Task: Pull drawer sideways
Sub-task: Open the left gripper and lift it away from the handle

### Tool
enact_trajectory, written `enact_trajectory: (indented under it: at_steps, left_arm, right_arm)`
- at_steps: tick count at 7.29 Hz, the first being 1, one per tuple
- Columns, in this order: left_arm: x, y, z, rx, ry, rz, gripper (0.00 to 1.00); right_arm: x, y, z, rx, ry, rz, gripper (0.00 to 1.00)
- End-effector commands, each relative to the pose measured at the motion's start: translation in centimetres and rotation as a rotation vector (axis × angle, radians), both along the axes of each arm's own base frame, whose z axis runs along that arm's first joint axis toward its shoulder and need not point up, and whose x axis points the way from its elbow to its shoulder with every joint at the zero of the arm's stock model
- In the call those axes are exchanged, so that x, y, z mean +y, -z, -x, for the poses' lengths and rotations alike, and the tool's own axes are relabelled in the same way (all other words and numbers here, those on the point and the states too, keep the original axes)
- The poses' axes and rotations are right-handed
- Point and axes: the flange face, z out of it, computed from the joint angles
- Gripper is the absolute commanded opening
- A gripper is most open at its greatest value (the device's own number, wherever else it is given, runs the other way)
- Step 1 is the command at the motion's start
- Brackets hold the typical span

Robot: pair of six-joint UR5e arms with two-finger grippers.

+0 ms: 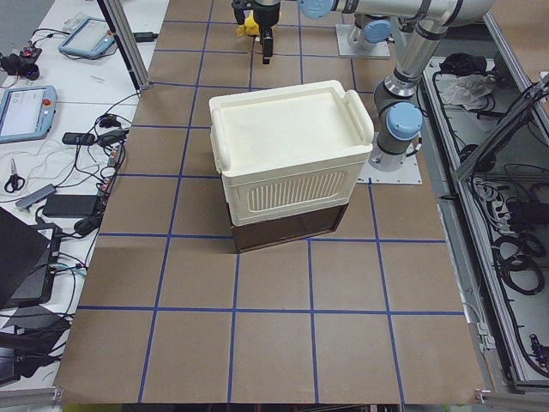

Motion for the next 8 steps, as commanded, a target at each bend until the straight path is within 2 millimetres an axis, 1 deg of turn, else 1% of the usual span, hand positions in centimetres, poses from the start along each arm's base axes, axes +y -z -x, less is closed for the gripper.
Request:
enact_trajectory:
  at_steps: [1,2,3,4,8]
  left_arm:
    - [-1.3,0.7,0.9,-0.008,0.016,-0.018,1.0]
    - [-1.2,1.4,3.2,-0.062,0.051,-0.031,1.0]
    - [-1.1,1.4,3.8,-0.066,0.06,-0.029,1.0]
    - [-1.2,1.0,3.9,-0.057,0.059,-0.017,1.0]
    - [-1.1,0.9,3.9,-0.057,0.06,-0.014,1.0]
  right_arm:
    - [0.0,0.0,0.0,0.001,0.0,0.0,1.0]
    - [0.0,0.0,0.0,0.001,0.0,0.0,1.0]
    - [0.0,0.0,0.0,0.001,0.0,0.0,1.0]
    - [0.0,0.0,0.0,-0.001,0.0,0.0,1.0]
    - [0.0,0.0,0.0,0.001,0.0,0.0,1.0]
